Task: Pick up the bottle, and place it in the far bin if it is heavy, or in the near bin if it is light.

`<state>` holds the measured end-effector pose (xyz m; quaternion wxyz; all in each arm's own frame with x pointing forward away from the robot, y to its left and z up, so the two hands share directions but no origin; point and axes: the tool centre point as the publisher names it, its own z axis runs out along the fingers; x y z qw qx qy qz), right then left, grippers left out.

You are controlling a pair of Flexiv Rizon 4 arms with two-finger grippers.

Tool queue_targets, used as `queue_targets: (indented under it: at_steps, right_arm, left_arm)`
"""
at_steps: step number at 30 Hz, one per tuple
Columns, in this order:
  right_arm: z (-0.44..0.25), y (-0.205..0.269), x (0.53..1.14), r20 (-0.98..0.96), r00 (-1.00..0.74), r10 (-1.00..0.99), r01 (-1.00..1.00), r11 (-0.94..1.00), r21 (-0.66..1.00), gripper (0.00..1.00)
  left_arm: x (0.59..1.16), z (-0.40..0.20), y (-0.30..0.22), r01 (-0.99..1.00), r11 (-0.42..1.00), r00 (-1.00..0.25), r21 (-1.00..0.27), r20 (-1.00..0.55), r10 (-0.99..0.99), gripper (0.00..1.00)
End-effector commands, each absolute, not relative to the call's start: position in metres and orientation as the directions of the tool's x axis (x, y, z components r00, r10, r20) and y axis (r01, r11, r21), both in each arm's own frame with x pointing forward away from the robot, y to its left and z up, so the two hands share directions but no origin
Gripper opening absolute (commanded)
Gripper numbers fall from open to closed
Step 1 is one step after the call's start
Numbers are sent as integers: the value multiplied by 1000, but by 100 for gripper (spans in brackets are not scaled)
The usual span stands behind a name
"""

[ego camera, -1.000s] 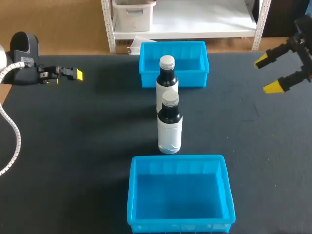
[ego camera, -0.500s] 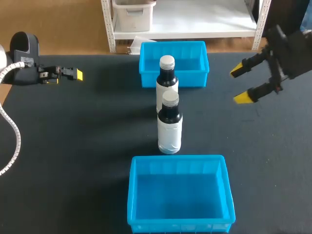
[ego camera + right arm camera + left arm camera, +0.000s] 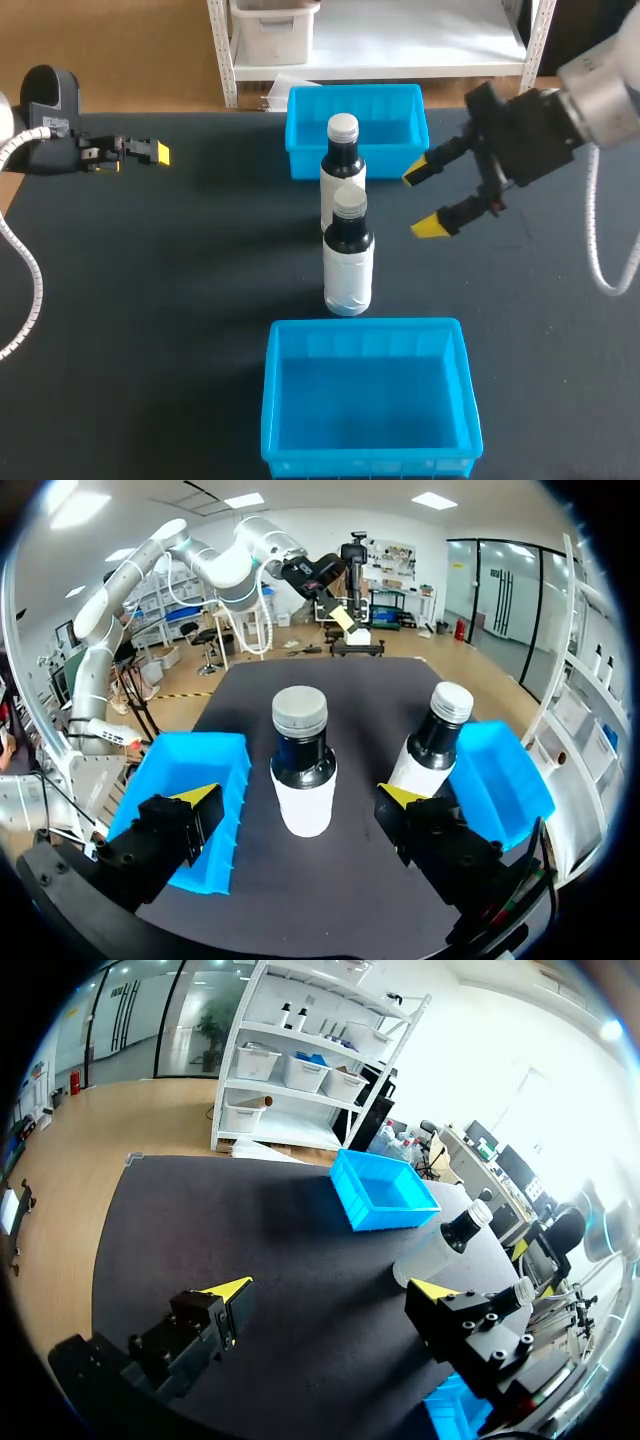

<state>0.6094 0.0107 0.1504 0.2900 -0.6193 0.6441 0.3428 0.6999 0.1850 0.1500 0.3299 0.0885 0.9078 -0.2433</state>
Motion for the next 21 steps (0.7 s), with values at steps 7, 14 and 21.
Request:
queue_targets:
  at_steps: [7,14,21]
  right_arm:
    - [143,43,606,-801,-66,-595,-993,-38,110,100]
    - [140,53,597,-791,-100,-604,-993,9,119,100]
    - [128,66,597,-794,-119,-596,-989,0,148,100]
  left_arm:
    - [700,150,185,321,866,-767,-383,-642,0,100]
    - [700,150,185,321,866,-767,-383,-642,0,100]
    - [700,150,185,321,866,-767,-383,-642,0,100]
